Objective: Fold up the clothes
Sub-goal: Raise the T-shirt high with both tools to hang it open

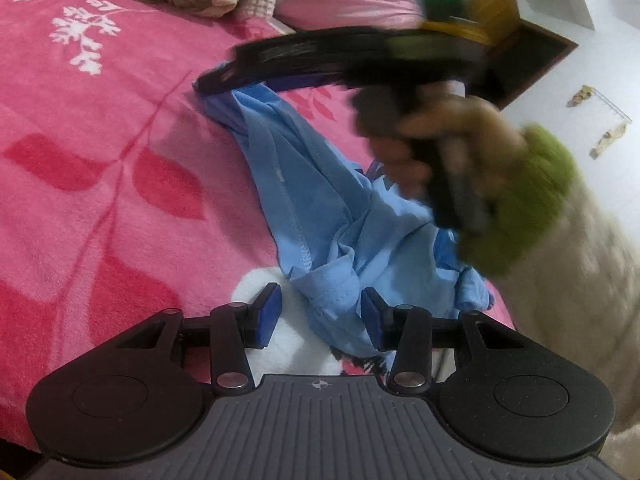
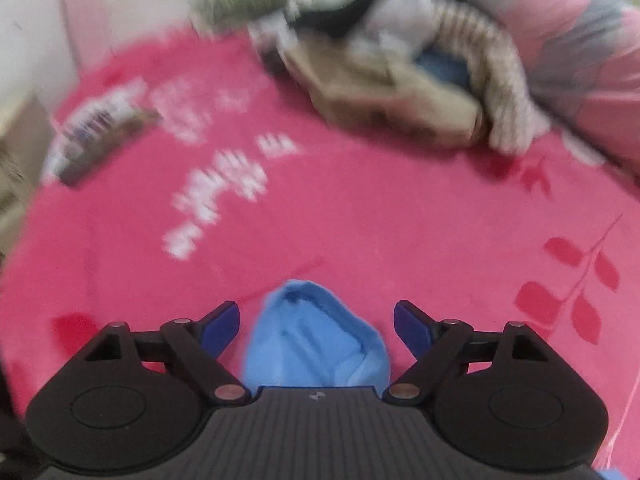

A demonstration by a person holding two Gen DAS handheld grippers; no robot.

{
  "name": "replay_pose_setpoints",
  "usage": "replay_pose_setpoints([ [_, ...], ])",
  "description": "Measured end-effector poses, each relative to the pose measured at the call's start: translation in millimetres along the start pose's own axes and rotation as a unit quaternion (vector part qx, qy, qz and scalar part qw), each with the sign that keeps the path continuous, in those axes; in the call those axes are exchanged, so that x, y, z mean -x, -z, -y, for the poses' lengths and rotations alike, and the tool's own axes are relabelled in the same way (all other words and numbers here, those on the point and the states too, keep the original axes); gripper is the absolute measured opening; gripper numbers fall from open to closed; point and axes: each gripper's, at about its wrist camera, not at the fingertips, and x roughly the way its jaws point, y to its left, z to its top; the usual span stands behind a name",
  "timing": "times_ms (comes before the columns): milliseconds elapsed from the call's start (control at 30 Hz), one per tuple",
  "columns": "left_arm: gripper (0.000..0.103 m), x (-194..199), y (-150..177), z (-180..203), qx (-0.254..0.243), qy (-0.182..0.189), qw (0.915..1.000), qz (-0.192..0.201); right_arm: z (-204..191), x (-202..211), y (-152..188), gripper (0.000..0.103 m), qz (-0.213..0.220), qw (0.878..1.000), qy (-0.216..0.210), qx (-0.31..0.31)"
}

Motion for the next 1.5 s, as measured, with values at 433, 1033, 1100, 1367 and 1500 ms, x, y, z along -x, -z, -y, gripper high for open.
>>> replay_pose_setpoints([
  [433, 0.042, -5.8, 0.0, 11.8, -0.051, 0.026, 0.9979, 0.031, 32.0, 131.7, 68.2, 0.008, 0.186, 0.97, -0.003, -0.158],
  [1033, 0.005, 51.2, -62.0, 117.3, -0.175, 0.013, 0.9457, 0.273, 74.3, 316.4, 187.7, 0.007, 0.468, 0.826, 0.122, -0.29],
  [1100, 0.005, 62.5, -76.8, 141.5, -0.194, 0.035, 0.9286, 0.315, 59.7, 347.0, 191.2, 0.007, 0.517, 0.801, 0.145, -0.266],
  [1367, 0.005, 112.7, -126.3, 217.3, -0.248, 0.129, 0.8723, 0.401, -20.2, 424.3, 194.4, 0.007, 0.644, 0.707, 0.256, -0.144],
  [1500, 0.005, 128.1, -138.3, 247.7, -0.274, 0.143, 0.8527, 0.421, -34.0, 434.4, 190.4, 0.007, 0.665, 0.679, 0.283, -0.127],
])
